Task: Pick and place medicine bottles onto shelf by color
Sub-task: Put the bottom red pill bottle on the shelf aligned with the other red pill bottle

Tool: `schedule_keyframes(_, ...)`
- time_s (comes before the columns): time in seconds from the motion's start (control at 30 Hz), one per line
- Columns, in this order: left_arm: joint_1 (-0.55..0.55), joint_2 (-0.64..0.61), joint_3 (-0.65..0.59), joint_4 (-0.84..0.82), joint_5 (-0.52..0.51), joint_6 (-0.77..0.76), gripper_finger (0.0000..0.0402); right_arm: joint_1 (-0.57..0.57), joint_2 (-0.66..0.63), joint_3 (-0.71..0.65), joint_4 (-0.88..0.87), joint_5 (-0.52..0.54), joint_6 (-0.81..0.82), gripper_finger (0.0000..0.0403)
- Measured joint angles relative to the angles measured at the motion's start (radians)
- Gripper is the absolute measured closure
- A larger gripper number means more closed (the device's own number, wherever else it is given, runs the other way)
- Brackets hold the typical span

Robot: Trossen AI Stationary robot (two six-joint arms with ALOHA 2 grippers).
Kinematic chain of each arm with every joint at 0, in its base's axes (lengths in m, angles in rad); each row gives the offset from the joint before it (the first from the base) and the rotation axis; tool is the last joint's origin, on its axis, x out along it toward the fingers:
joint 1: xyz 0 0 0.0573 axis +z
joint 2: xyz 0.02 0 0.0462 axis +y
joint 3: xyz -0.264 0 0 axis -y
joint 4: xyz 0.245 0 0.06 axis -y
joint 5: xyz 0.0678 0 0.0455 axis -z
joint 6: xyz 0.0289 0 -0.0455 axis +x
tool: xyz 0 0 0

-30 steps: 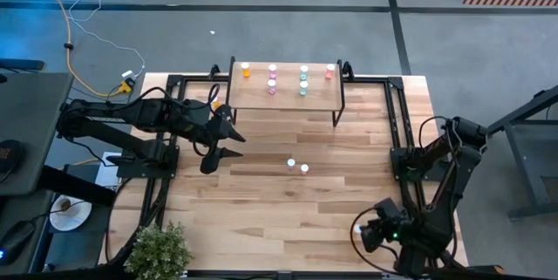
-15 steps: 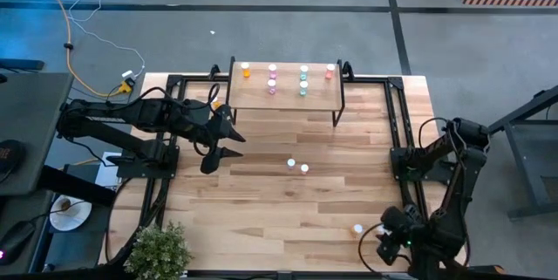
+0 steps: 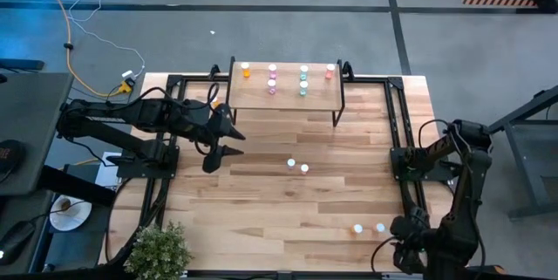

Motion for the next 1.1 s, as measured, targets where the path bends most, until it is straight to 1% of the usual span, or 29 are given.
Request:
schedule_keyframes(0.17,0.0,0.0,0.0,0.0,-0.007,0.0,0.0206,0.0,0.047,0.0,-0.002,0.02,-0.01,0.0233)
schedule_keyframes(0.3,0.0,0.0,0.0,0.0,-0.007,0.001,0.0206,0.011,0.093,0.0,-0.001,0.017,0.03,0.0233)
schedule_keyframes(0.4,0.0,0.0,0.0,0.0,-0.007,0.0,0.0206,0.047,0.116,0.0,-0.007,0.023,0.068,0.0233)
schedule_keyframes(0.5,0.0,0.0,0.0,0.0,-0.007,-0.015,0.0206,0.083,0.123,0.001,-0.024,0.087,0.166,0.0233)
schedule_keyframes(0.57,0.0,0.0,0.0,0.001,-0.007,-0.023,0.0206,0.097,0.124,0.003,-0.044,0.161,0.191,0.0233)
schedule_keyframes(0.63,0.0,0.0,0.0,0.007,-0.007,-0.026,0.0206,0.097,0.125,0.003,-0.075,0.2,0.183,0.0233)
schedule_keyframes(0.73,0.0,0.0,0.0,0.03,-0.005,-0.042,0.0206,0.09,0.125,0.002,-0.087,0.153,0.124,0.0234)
schedule_keyframes(0.8,0.0,0.0,0.0,0.037,-0.003,-0.049,0.0206,0.087,0.125,0.001,-0.083,0.149,0.088,0.0234)
schedule_keyframes(0.87,0.0,0.0,0.0,0.045,-0.003,-0.05,0.0206,0.087,0.125,0.001,-0.081,0.142,0.085,0.0234)
schedule_keyframes(0.97,0.0,0.0,0.0,0.045,-0.003,-0.05,0.0206,0.081,0.125,0.0,-0.07,0.101,0.091,0.0234)
schedule_keyframes(1.1,0.0,0.0,0.0,0.045,-0.003,-0.05,0.0206,0.055,0.124,-0.002,-0.038,0.096,0.083,0.0234)
